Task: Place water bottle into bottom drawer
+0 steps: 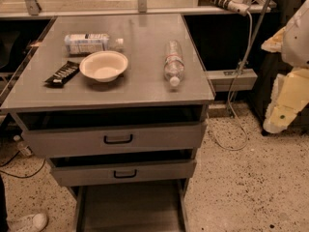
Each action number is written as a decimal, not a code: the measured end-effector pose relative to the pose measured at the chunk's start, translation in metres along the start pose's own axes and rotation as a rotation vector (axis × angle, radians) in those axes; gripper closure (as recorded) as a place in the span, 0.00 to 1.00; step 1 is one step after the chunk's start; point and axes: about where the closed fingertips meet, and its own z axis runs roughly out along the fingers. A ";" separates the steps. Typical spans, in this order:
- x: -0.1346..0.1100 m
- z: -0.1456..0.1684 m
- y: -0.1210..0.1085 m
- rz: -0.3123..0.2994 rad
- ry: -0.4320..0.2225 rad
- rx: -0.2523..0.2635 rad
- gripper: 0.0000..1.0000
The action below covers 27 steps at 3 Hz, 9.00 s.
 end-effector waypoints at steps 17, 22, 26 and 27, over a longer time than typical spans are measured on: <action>-0.183 0.193 -0.187 0.603 0.139 -0.033 0.00; -0.173 0.223 -0.188 0.614 0.165 -0.064 0.65; -0.114 0.187 -0.145 0.681 0.211 -0.051 1.00; -0.089 0.163 -0.110 0.722 0.227 -0.036 1.00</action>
Offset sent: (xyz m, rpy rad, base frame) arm 0.0299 0.0365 -0.0113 0.1030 0.0723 -0.2033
